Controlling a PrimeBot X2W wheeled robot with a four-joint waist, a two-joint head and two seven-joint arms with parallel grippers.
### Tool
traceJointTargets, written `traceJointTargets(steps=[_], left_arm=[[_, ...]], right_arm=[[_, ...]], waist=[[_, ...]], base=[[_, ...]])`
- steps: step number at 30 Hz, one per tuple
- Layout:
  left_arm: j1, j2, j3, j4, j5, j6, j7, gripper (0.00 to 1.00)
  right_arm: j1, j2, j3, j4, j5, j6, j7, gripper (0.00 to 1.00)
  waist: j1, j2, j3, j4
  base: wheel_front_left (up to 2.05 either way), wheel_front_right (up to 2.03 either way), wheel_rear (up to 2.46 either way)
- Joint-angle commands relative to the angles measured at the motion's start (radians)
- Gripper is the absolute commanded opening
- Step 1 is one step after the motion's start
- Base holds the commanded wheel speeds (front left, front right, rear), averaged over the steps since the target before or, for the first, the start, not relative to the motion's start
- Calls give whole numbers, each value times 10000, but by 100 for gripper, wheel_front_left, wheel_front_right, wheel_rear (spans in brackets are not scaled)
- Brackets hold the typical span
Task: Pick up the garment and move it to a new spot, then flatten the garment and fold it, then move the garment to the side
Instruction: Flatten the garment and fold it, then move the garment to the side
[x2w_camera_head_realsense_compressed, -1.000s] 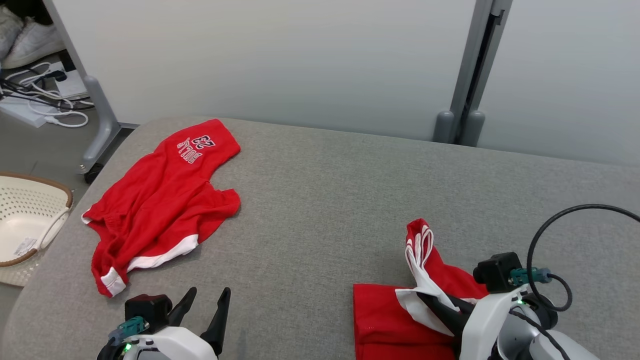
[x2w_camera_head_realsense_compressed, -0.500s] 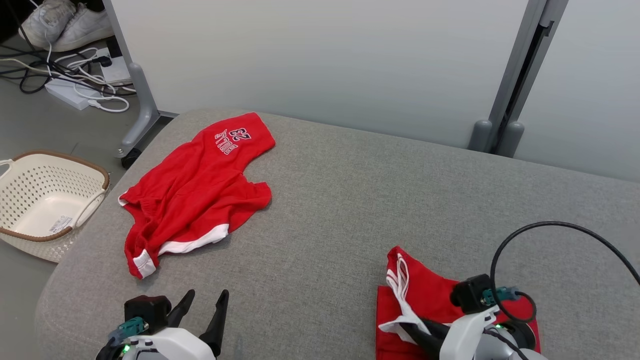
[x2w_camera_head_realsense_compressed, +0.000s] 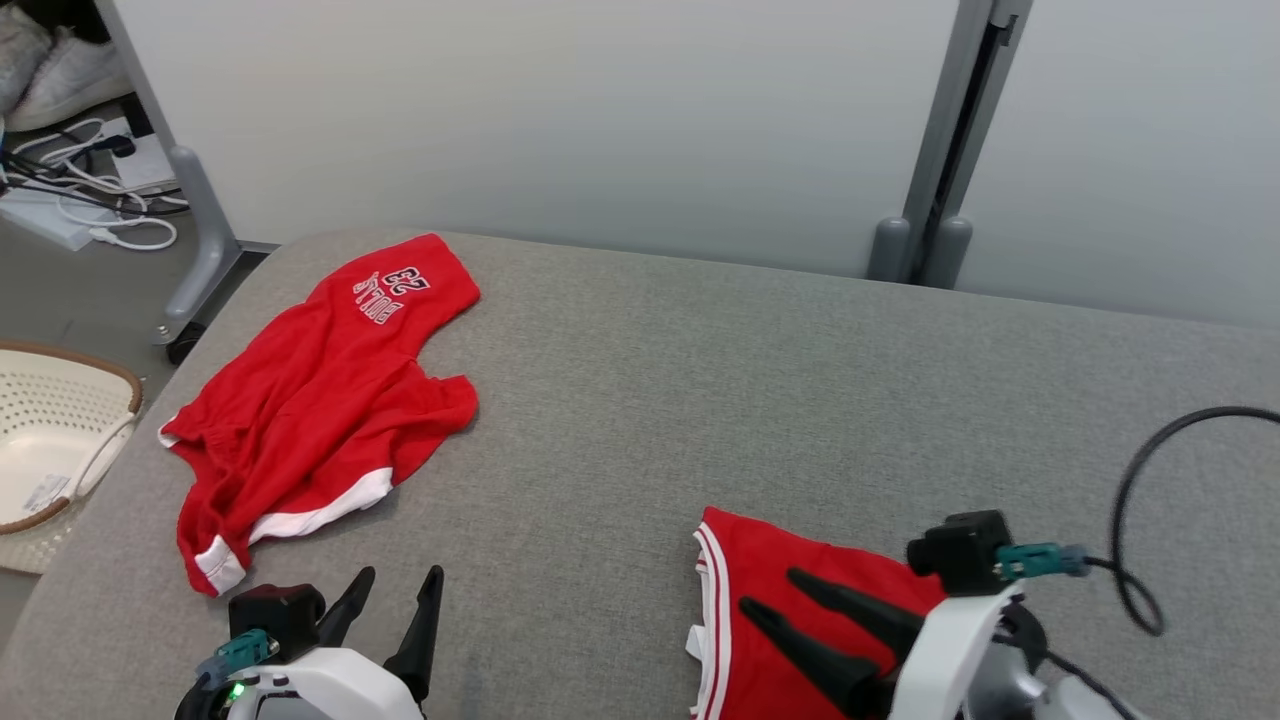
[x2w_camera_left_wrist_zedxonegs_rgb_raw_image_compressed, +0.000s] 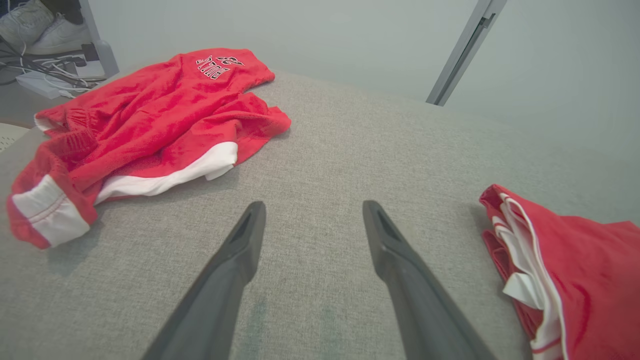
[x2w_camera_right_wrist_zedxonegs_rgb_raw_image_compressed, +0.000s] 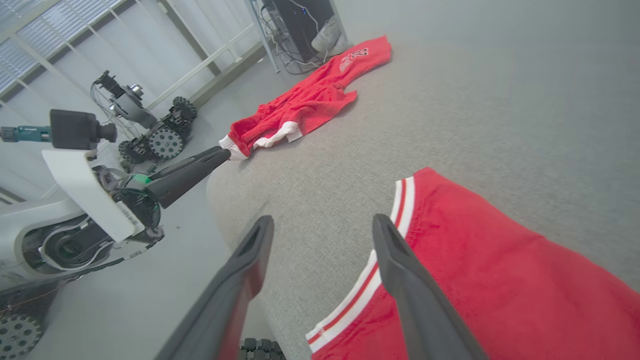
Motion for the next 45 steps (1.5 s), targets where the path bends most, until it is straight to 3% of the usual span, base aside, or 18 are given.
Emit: traceJointTargets(steps=[1,9,18,28,35,45], left_arm=[[96,73,75,-16,63,74,-28,100],[170,-22,735,-288,645,26,-91,100],[503,-326,1952,-887,1921,-213,-97,100],[1010,-883,3184,-1414,3409,-970,-98,100],[1369,-1296,3769,-1451,4107,-1438,-91,100],[1358,-1644,4175,-1154,4485,-1865,-91,100]], right_arm=[[155,-174,-131,-94,47,6,-48,100],[998,-1179,-2387,-1290,-534,6,-389,100],[1967,-988,-4253,-1157,-1264,6,-588,100],[2488,-518,-4734,-88,-1613,6,-801,100],[2667,-113,-4963,1122,-673,6,97,100],[1746,31,-4692,2351,137,6,1311,100]], waist=[[0,-1,26,-184],[0,-1,87,-811],[0,-1,171,-1059],[0,-1,244,-775],[0,-1,229,-526],[0,-1,473,-359]], base=[[0,0,0],[0,0,0],[0,0,0],[0,0,0],[0,0,0],[0,0,0]])
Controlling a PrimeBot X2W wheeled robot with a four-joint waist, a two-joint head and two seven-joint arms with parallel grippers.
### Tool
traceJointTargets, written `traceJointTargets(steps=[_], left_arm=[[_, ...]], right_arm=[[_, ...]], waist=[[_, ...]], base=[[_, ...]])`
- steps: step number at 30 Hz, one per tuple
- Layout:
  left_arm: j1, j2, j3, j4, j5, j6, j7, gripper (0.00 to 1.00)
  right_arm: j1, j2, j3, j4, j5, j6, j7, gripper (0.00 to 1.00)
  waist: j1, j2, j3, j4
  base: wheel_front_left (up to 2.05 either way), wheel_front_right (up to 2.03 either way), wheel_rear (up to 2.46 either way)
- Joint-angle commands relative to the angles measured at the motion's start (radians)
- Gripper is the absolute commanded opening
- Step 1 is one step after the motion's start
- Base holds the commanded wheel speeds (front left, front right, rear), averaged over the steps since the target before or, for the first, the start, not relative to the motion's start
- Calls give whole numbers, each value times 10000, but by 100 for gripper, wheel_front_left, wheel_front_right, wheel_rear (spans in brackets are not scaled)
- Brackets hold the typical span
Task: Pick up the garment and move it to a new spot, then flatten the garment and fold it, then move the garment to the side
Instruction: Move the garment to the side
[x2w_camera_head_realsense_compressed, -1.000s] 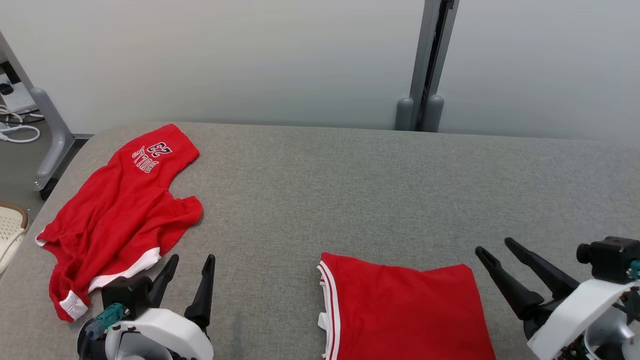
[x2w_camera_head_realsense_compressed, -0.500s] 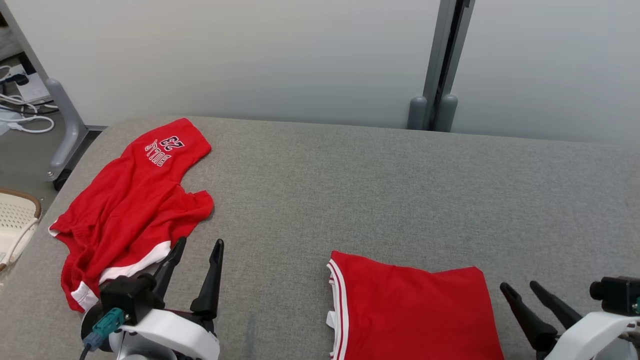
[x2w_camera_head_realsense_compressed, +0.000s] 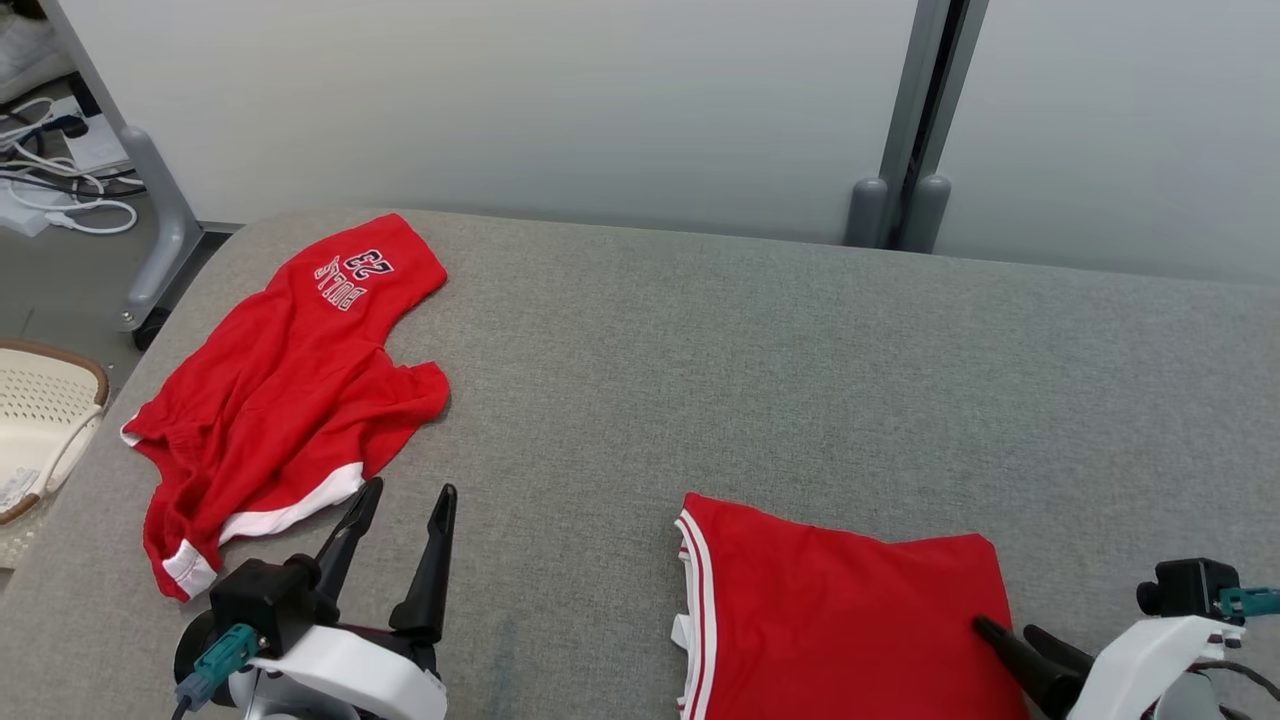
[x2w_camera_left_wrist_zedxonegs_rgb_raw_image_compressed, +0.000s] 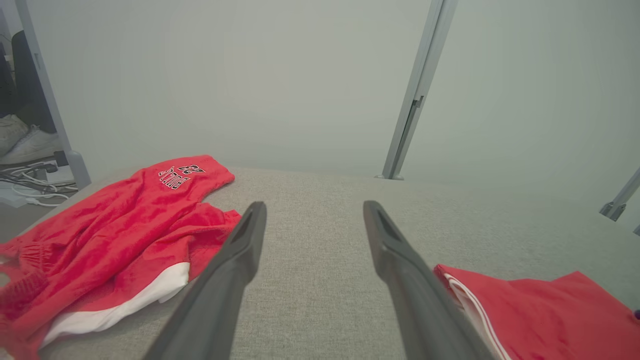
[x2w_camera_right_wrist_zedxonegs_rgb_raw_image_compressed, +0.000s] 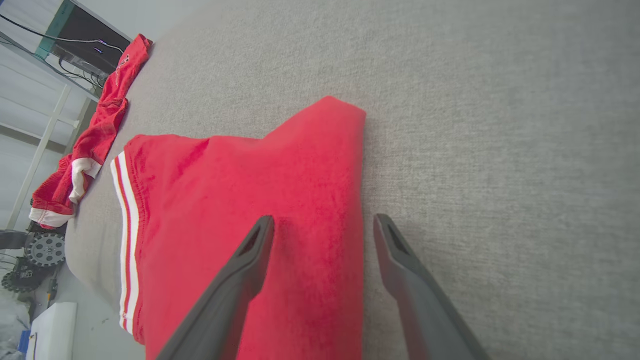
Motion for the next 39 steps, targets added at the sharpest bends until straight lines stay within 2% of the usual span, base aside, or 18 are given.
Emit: traceJointTargets(steps=[1,8,15,17,24,27,39], left_arm=[[-18,15,68,50,74,-62,-30,100],[-76,-185,245,295,243,-291,-30,100],[-23,-303,368,456,342,-424,-30,100],[-22,-335,404,487,367,-466,-30,100],[-83,-459,522,505,469,-559,-30,100],[-279,-533,590,365,586,-688,-30,100],[-1129,-897,537,146,1286,-1250,-29,100]], right_arm=[[-159,-20,-14,135,123,6,134,100],[-429,212,89,1094,430,6,1369,100],[-484,409,10,1425,549,3,2374,98],[-578,438,-65,1284,493,3,2348,0],[-888,152,-192,327,403,6,1537,0],[-1244,-201,-149,-26,320,6,1017,0],[-3526,-1186,179,487,-253,6,183,0]], waist=[[0,0,23,39],[0,0,66,194],[0,0,80,239],[0,0,93,234],[0,0,238,136],[0,0,396,22],[0,0,1564,-637]], base=[[0,0,0],[0,0,0],[0,0,0],[0,0,0],[0,0,0],[0,0,0],[0,0,0]])
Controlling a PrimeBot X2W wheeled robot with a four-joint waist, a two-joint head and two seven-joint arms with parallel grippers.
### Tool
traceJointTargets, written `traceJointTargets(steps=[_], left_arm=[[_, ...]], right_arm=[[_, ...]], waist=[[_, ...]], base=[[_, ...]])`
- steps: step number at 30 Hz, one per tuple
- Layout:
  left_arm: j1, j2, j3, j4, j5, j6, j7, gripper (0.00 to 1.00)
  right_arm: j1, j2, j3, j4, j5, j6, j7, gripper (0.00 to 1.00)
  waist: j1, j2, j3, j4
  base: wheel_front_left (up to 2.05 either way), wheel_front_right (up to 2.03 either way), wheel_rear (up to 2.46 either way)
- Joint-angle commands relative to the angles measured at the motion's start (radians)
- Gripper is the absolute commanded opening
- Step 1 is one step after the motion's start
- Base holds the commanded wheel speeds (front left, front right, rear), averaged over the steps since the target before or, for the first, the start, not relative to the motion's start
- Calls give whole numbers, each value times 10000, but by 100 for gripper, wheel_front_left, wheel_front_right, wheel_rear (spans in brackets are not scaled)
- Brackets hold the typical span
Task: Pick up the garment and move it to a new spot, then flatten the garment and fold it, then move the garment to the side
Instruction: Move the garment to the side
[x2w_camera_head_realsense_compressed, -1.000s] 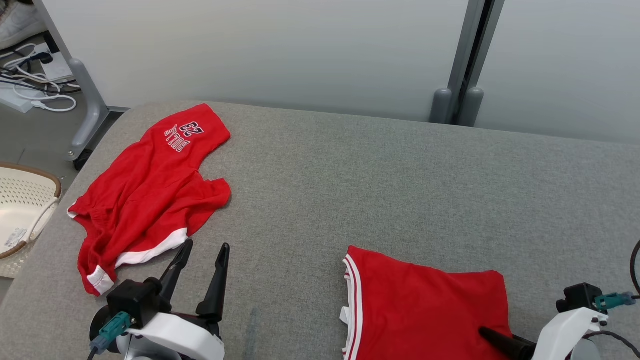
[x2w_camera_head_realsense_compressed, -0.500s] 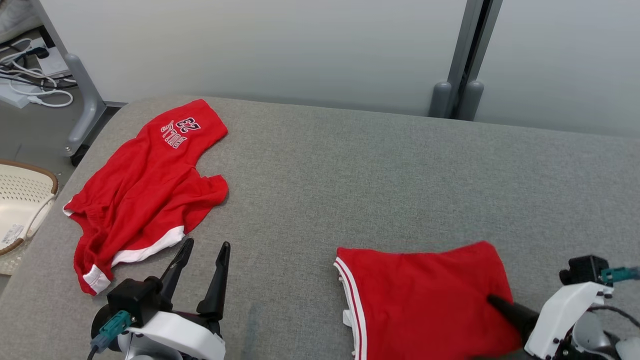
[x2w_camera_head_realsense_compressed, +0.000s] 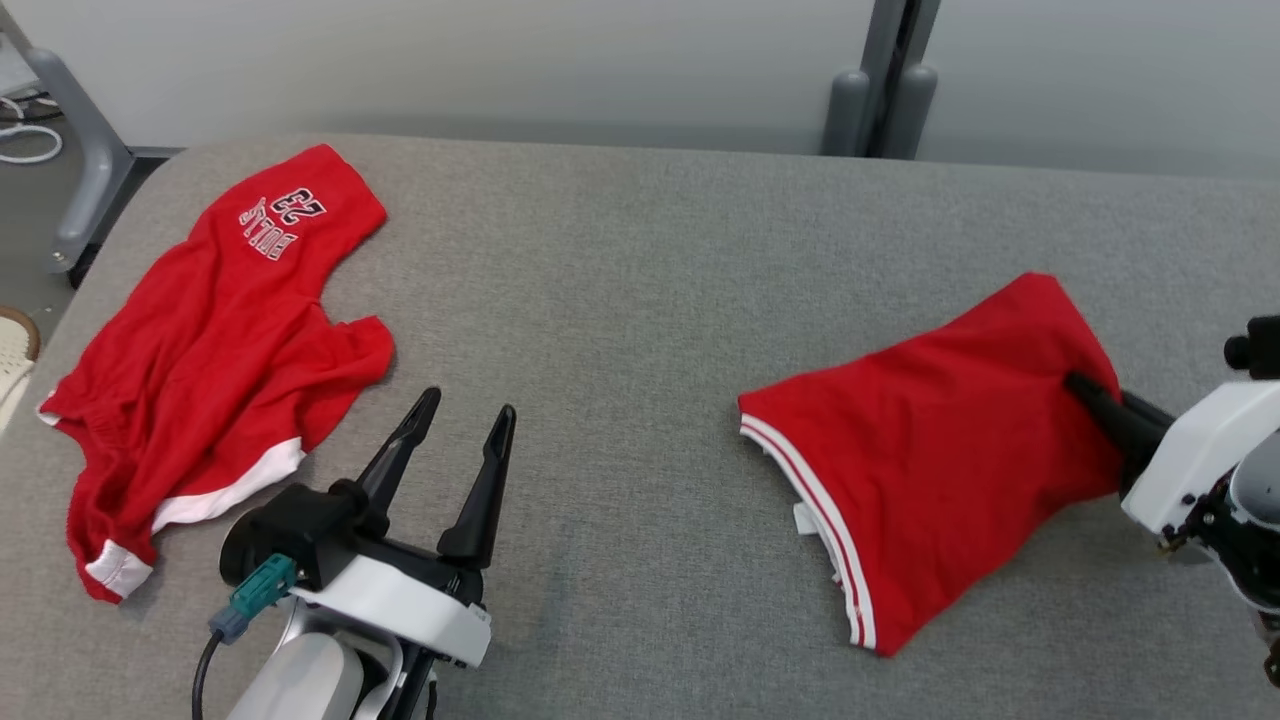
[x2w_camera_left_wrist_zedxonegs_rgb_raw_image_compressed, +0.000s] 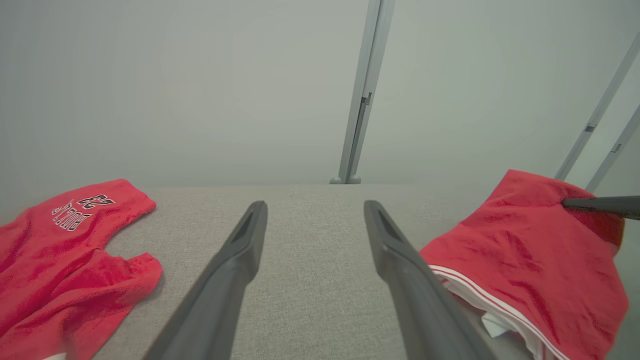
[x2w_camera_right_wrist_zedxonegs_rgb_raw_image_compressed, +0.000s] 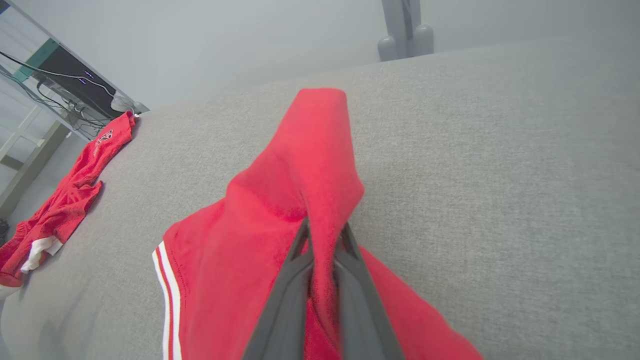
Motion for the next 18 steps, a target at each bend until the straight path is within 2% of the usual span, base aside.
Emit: traceJointTargets(steps=[1,5,9,18], left_arm=[[-188,40,23,-20,49,-24,-31,100],[-829,-167,-88,-33,248,-307,-31,100],[-1452,-144,-216,-100,492,-512,-31,100],[-2374,3,-358,-269,754,-694,-30,100]], right_arm=[[-146,-48,-26,49,-45,6,-92,0],[-1183,-160,-78,582,-9,6,-365,0],[-2228,-326,-84,1075,-101,6,-682,0],[-4131,-650,-393,2365,-489,6,-1765,0]], waist=[[0,0,369,-278],[0,0,1088,-668],[0,0,1899,-1095],[0,0,3329,-1709]], base=[[0,0,0],[0,0,0],[0,0,0],[0,0,0]])
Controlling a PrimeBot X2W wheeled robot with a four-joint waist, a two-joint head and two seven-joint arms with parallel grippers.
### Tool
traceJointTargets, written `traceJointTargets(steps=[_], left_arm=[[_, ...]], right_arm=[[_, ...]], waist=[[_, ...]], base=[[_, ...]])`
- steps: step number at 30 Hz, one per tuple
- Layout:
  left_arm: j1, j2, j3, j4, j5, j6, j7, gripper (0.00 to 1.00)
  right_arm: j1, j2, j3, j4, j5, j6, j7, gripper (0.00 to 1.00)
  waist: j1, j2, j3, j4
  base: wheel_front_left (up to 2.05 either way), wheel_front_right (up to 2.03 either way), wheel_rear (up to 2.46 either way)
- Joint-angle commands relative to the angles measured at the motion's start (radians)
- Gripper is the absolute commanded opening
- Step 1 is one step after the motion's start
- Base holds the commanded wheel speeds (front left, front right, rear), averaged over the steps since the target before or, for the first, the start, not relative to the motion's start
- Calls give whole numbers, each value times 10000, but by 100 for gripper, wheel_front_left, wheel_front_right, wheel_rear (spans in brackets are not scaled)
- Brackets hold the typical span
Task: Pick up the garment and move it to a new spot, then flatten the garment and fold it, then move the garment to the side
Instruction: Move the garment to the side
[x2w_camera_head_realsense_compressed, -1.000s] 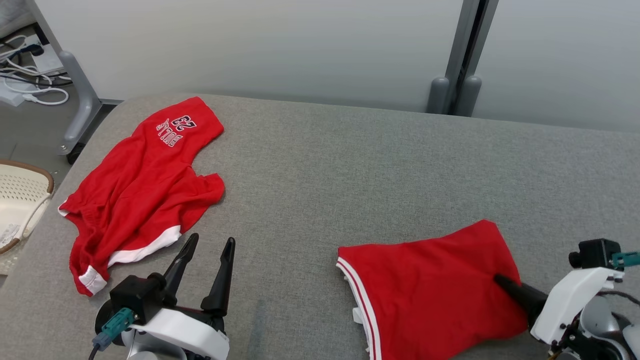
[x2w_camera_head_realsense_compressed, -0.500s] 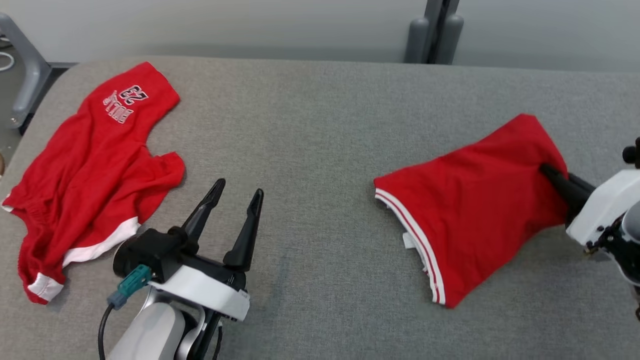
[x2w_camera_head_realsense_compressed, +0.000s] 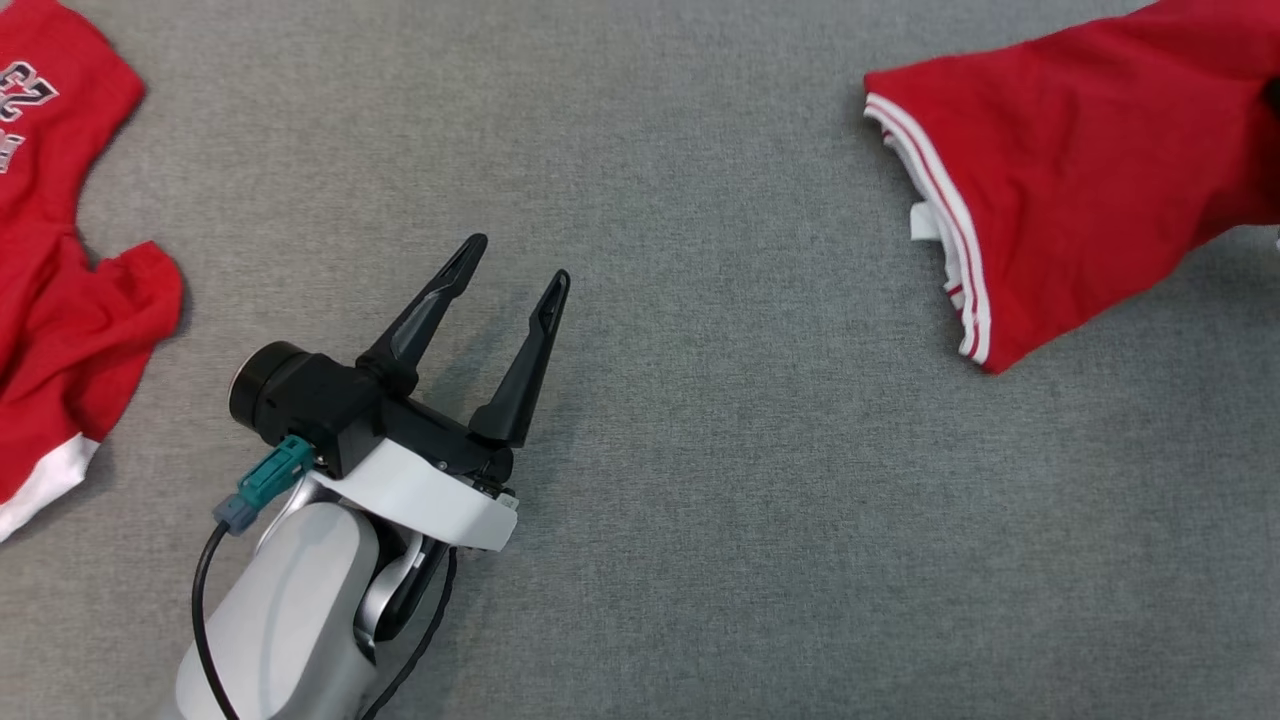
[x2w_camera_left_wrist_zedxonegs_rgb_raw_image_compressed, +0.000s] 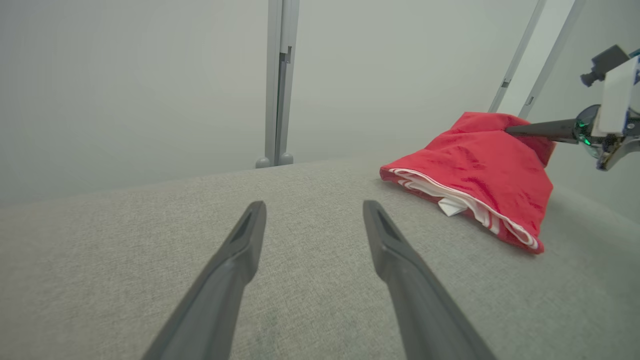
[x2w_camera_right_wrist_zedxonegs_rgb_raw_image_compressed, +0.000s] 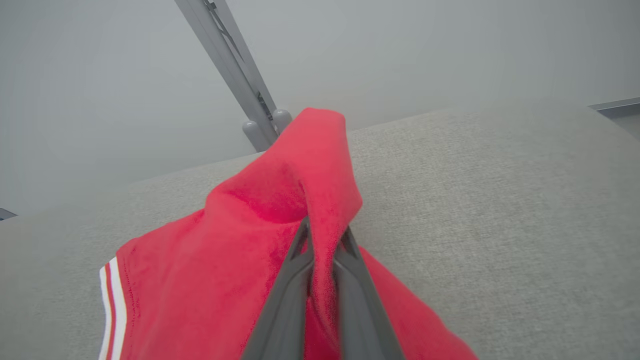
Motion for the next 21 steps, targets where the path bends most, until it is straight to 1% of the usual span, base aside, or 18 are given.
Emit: traceJointTargets(steps=[1,5,12,14,15,18,19,20,21], left_arm=[[-237,73,2,-55,75,-31,-29,100],[-406,184,4,-111,104,-57,-26,100],[-353,292,-67,-148,100,-81,-22,100],[-366,304,-82,-156,79,-83,-21,100],[-382,327,-74,-149,67,-77,-21,100],[-374,339,-76,-134,47,-51,-22,100],[-353,341,-75,-121,30,-37,-22,100],[-332,340,-71,-106,18,-33,-22,100],[-309,330,-75,-98,9,-26,-23,100]], right_arm=[[-328,-151,-123,253,-153,5,-221,0],[-873,-358,-322,986,-578,5,-810,0],[-1596,-243,-487,2202,-1134,3,-1450,0],[-1779,-165,-292,2327,-1311,14,-1500,0],[-1856,-248,-299,2492,-1414,13,-1584,0],[-2049,-130,-313,2940,-1512,13,-1644,0],[-2132,-151,-288,3075,-1618,13,-1696,17],[-2207,-150,-285,3177,-1675,13,-1780,47],[-2252,-131,-290,3308,-1743,13,-1869,100]], waist=[[0,-1,575,-400],[0,-1,864,-512],[0,-1,1019,-548],[0,-1,1039,-512],[0,-1,1052,-495],[0,-1,1036,-435],[0,-1,1025,-420],[0,-1,1011,-402],[0,-1,989,-385]], base=[[0,0,0],[0,0,0],[0,0,0],[0,0,0],[0,0,0],[0,0,0],[0,0,0],[0,0,0],[0,0,0]])
